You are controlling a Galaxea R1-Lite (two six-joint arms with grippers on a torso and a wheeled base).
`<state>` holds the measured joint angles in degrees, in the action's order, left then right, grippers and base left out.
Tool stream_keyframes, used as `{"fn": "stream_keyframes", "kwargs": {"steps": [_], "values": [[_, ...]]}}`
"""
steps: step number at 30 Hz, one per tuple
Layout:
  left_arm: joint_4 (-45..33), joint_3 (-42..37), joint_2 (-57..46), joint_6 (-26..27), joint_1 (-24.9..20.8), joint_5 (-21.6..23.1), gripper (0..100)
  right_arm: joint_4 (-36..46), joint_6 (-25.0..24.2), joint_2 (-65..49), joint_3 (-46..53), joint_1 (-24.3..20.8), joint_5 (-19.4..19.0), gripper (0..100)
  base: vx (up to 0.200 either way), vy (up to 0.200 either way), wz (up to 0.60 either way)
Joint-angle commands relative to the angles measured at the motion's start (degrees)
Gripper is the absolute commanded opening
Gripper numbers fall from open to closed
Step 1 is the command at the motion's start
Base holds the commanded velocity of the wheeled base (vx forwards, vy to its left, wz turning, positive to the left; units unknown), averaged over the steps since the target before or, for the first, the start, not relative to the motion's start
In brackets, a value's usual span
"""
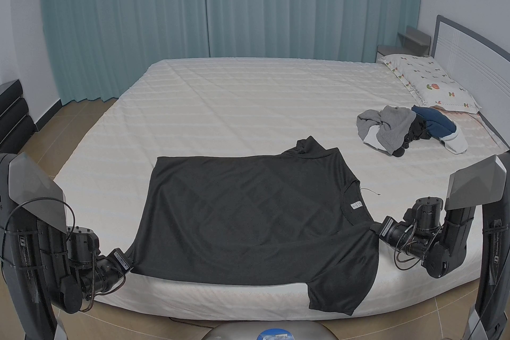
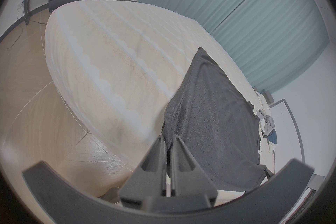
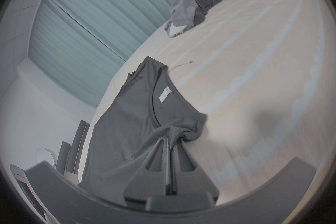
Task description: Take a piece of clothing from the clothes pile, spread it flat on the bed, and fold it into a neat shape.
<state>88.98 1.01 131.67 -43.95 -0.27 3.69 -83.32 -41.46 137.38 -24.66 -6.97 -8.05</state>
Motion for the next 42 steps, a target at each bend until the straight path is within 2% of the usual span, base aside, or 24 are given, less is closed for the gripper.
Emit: {"fn": "stream_keyframes", "kwargs": {"steps": [1,6,10,11,22,24,26,27,29,33,37,42], "values": [[1.02,-0.92,0.17,-0.26,0.0,0.0,0,1.5,0.77,-0.71,-3.55,-0.15,-0.04,0,0.0,0.0,0.0],[1.02,-0.92,0.25,-0.88,0.0,0.0,0,6.07,1.73,0.17,-8.91,-0.15,0.05,0,0.0,0.0,0.0],[1.02,-0.92,0.34,-0.88,-0.08,0.0,0,6.42,1.82,1.49,-11.2,0.12,0.14,0,0.0,0.0,0.0],[1.02,-0.92,0.34,-0.97,-0.08,0.0,0,6.42,1.91,1.58,-12.08,0.21,0.14,100,0.0,0.0,0.0],[1.02,-0.92,2.01,-0.88,-0.08,0.0,0,5.72,3.14,1.76,-8.39,2.14,-1.09,100,0.0,0.0,0.0],[1.02,-0.92,2.1,-0.88,-0.08,0.0,0,3.61,3.67,-1.85,-1.88,3.98,-4.96,100,0.0,0.0,0.0],[1.02,-0.92,2.1,-0.88,-0.08,0.0,0,3.25,4.02,-2.38,-0.74,4.16,-5.58,100,0.0,0.0,0.0],[1.02,-0.92,2.1,-0.79,-0.08,0.0,0,1.94,6.83,-3.52,4.18,4.51,-8.39,100,0.0,0.0,0.0],[1.02,-0.92,1.92,-0.79,-0.08,0.0,0,-0.09,9.29,-3.52,7.79,5.04,-10.67,100,0.0,0.0,0.0],[1.02,-0.92,1.75,-0.79,-0.08,-0.09,0,-6.24,10.61,-2.11,15.08,4.25,-14.63,100,0.0,0.0,0.0],[1.02,-0.92,1.75,-0.79,-0.08,-0.09,0,-6.33,11.58,-1.23,17.81,2.49,-16.3,100,0.0,0.0,0.0],[1.02,-0.92,1.75,-0.79,-0.08,-0.09,0,-6.33,12.46,-0.62,18.25,-0.23,-16.48,100,0.0,0.0,0.0]]}}
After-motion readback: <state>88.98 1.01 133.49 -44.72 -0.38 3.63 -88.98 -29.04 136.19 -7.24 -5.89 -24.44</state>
